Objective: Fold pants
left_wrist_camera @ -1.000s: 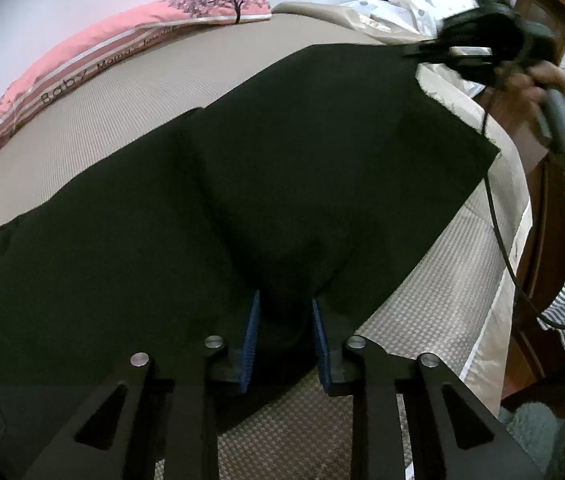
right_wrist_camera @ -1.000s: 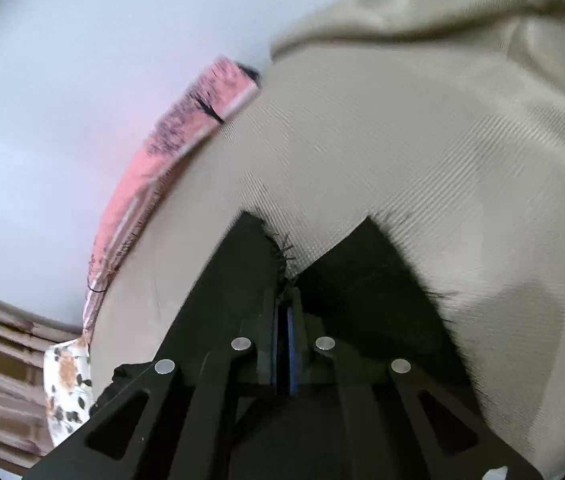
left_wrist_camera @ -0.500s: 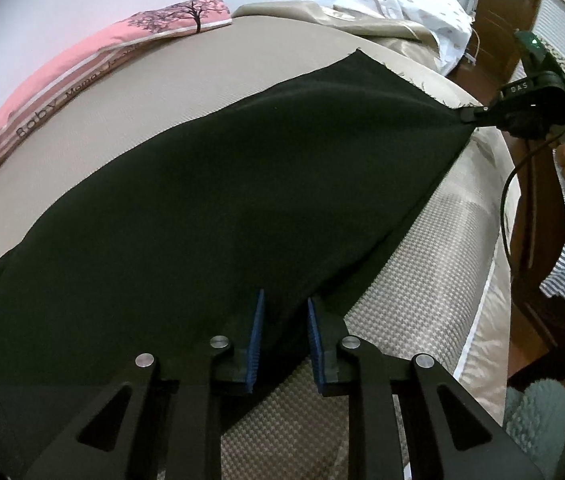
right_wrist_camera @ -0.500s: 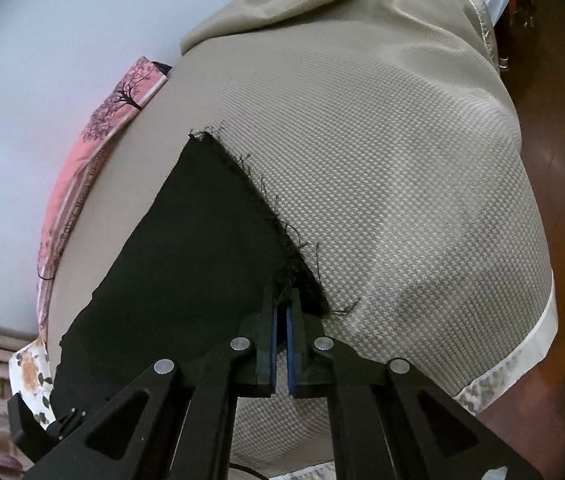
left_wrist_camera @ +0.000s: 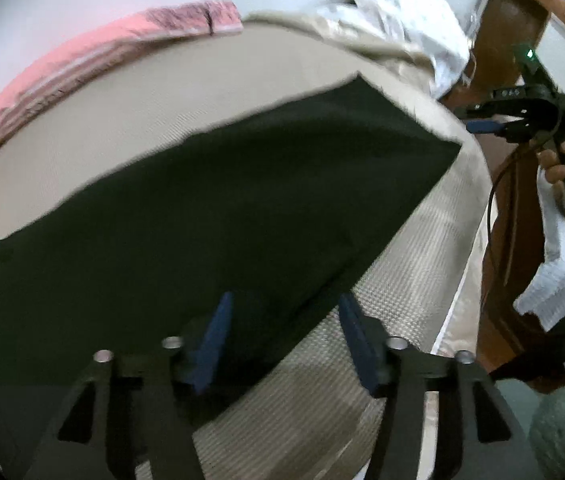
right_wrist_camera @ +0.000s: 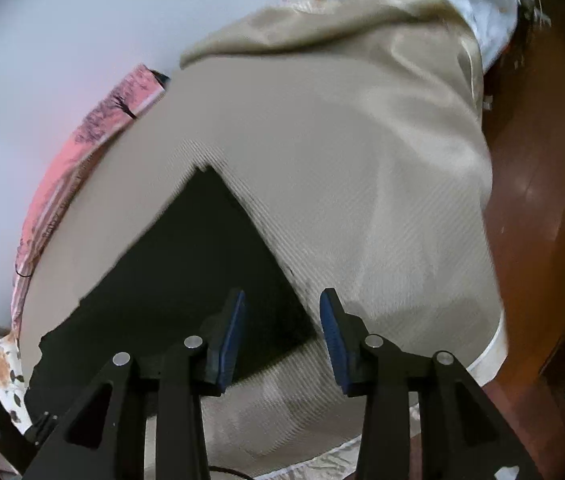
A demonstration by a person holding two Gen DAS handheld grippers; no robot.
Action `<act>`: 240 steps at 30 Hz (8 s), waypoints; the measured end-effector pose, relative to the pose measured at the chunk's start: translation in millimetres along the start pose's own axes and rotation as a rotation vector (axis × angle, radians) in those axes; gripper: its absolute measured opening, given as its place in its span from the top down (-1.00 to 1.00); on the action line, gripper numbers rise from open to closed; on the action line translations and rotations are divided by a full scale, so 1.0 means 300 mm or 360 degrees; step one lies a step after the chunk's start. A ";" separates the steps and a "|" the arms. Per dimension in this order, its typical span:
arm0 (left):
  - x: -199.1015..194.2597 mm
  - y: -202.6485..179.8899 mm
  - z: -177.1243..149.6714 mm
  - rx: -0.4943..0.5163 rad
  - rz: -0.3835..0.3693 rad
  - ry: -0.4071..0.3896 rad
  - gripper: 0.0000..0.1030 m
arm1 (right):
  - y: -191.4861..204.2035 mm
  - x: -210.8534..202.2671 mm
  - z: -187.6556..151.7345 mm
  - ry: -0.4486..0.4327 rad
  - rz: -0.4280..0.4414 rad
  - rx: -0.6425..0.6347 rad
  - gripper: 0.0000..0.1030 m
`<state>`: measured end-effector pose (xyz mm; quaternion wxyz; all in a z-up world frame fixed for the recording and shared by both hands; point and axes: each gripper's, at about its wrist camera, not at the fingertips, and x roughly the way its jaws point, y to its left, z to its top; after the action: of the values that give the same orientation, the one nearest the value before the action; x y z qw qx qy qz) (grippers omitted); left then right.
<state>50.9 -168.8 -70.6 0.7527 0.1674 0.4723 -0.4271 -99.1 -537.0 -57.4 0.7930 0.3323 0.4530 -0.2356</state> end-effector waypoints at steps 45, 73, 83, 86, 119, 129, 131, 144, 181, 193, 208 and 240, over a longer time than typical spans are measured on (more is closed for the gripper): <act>-0.216 0.563 -0.481 -0.0754 0.0408 -0.0153 -0.19 | 1.708 0.693 -0.463 0.0783 0.0812 -0.1604 0.96; -0.023 0.643 0.043 -0.0492 0.0466 -0.0221 -0.19 | 0.887 0.375 -0.201 0.0338 0.0219 -0.1091 0.38; 0.013 0.762 -0.023 -0.0627 0.0543 -0.0182 -0.21 | 0.941 0.492 -0.217 0.0147 0.0067 -0.1195 0.48; -0.011 0.757 -0.030 -0.0659 0.0574 -0.0170 -0.21 | 0.941 0.465 -0.202 0.0116 0.0063 -0.1155 0.38; -0.141 0.563 -0.308 -0.0426 0.0568 -0.0051 -0.21 | 0.503 0.272 -0.069 0.0057 -0.0238 -0.0677 0.14; -0.163 0.473 -0.410 -0.0463 0.0469 0.0009 -0.22 | 0.517 0.242 -0.132 0.0121 -0.0037 -0.0763 0.13; -0.176 0.475 -0.403 -0.0509 0.0469 0.0013 -0.22 | 0.494 0.227 -0.081 0.0096 -0.0004 -0.0748 0.14; -0.130 0.375 -0.204 -0.0529 0.0440 -0.0144 -0.22 | 0.340 0.288 0.253 -0.0001 0.0111 -0.0754 0.49; 0.037 0.341 -0.127 -0.0585 0.0536 0.0044 -0.34 | 0.373 0.296 0.266 -0.0129 0.0124 -0.0917 0.94; 0.025 0.334 -0.166 -0.0544 0.0526 -0.0014 -0.42 | 0.433 0.353 0.216 -0.0223 -0.0282 -0.0943 0.96; 0.003 0.317 -0.200 -0.0480 0.0471 -0.0001 -0.44 | 0.429 0.180 0.062 -0.0133 -0.0181 -0.0897 0.31; -0.168 0.373 -0.255 -0.0700 0.0358 -0.0232 -0.44 | 0.059 0.159 0.143 0.0213 0.0477 -0.0157 -0.16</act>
<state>87.7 -29.4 -82.8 0.8457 0.0199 0.4768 -0.2387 -40.1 -560.3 -77.8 0.8027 0.3719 0.4611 -0.0696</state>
